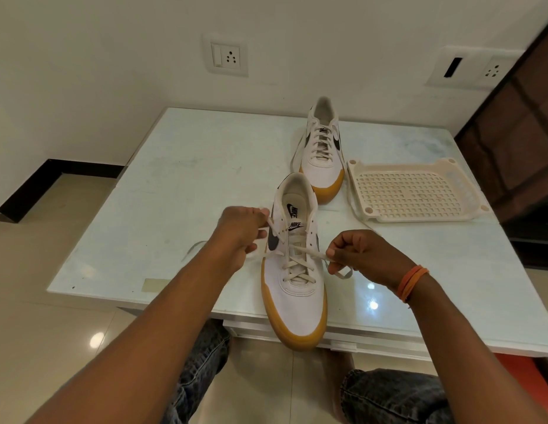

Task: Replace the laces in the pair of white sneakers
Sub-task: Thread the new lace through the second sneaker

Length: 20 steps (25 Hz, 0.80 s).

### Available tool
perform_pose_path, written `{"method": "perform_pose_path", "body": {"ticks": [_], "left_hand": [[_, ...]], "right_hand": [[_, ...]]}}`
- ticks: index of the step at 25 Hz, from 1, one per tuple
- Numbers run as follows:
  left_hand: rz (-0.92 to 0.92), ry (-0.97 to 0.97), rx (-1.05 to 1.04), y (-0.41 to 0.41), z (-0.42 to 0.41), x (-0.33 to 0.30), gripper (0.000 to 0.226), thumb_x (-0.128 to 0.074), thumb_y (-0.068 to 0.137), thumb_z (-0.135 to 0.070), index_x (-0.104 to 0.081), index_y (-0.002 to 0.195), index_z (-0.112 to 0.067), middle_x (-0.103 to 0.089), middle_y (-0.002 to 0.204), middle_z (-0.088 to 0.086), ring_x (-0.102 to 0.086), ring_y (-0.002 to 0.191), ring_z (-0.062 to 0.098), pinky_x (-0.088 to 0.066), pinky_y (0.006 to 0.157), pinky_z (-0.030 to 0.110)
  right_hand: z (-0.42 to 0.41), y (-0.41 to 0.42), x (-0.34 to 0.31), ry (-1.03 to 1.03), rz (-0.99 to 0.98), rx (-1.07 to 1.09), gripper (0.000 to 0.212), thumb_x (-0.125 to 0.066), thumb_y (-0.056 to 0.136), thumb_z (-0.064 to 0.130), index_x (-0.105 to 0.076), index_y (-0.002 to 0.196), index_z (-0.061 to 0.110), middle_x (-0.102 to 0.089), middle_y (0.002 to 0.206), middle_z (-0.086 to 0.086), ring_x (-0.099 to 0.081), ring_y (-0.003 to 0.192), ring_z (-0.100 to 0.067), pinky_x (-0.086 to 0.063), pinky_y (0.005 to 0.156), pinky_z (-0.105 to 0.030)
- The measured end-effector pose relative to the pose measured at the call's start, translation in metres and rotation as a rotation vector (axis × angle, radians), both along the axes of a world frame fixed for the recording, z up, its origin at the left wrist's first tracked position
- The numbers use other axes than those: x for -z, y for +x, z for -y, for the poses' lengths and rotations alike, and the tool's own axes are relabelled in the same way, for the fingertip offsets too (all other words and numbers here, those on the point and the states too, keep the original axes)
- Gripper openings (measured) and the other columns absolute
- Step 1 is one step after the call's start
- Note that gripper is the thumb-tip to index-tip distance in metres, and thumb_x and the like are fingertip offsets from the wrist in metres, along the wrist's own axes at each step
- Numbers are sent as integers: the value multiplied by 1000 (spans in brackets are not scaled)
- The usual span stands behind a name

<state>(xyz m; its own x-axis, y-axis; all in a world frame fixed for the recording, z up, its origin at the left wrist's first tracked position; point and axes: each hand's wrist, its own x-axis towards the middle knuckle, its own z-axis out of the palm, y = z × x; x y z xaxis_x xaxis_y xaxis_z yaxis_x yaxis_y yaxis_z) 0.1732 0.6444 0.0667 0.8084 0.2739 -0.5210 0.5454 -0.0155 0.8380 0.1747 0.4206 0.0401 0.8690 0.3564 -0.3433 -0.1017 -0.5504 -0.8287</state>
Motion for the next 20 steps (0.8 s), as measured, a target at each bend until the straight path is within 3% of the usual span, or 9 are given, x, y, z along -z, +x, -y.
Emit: {"method": "perform_pose_path", "body": {"ticks": [3,6,8,10,12,15,17,20], "left_hand": [[189,11,-163,3,-25,-13,15,-58,96,-21,-68,86,-15,-70,89,-1,-60,74,12,-44,65,27],[282,78,-233,5,-40,-13,17,-55,97,-21,-68,90,-12,-72,93,2,-62,71,12,-50,68,28],[227,94,-205,9,-41,-5,19,-53,99,-23,-66,101,-9,-71,98,6,-64,73,14,-54,71,30],[68,179,-70,11,-37,4,34,-54,98,-33,-59,117,-5,-67,106,9,-64,84,19,-54,68,33],[-128,336,171,6,-31,15,55,-56,94,-47,-54,125,-3,-62,114,10,-61,95,23,-51,65,33],[-191,462,413,-3,-9,27,53,-57,90,-53,-67,101,-3,-64,90,5,-55,75,15,-43,66,30],[-111,457,367,-5,3,31,45,-64,89,-46,-67,83,-1,-61,75,8,-51,63,14,-40,58,27],[-34,278,201,-3,11,30,31,-70,88,-27,-70,87,4,-65,80,13,-51,62,14,-36,54,23]], "right_hand": [[-4,1,7,-20,51,4,15,-59,94,21,-67,87,11,-70,71,1,-62,59,2,-44,57,-8],[-12,3,14,40,137,108,20,-59,94,27,-68,90,10,-70,77,2,-66,70,-3,-51,66,-18],[-19,4,18,37,253,181,17,-60,93,29,-68,94,14,-70,85,4,-66,79,-7,-52,73,-19],[-27,2,19,1,408,216,13,-57,95,21,-65,105,19,-66,98,5,-60,84,-3,-47,73,-10],[-32,1,20,-178,593,101,41,-49,94,4,-56,127,26,-55,115,1,-54,87,-3,-46,76,-15],[-37,0,25,-499,695,-70,67,-52,83,-11,-53,133,34,-44,128,-4,-52,102,-19,-46,82,-40],[-35,1,26,-505,690,-45,69,-54,80,-14,-57,128,36,-45,126,-1,-52,105,-22,-46,84,-43],[-32,4,26,-435,682,-29,69,-51,77,-18,-61,123,33,-48,121,0,-55,102,-21,-49,79,-44]]}}
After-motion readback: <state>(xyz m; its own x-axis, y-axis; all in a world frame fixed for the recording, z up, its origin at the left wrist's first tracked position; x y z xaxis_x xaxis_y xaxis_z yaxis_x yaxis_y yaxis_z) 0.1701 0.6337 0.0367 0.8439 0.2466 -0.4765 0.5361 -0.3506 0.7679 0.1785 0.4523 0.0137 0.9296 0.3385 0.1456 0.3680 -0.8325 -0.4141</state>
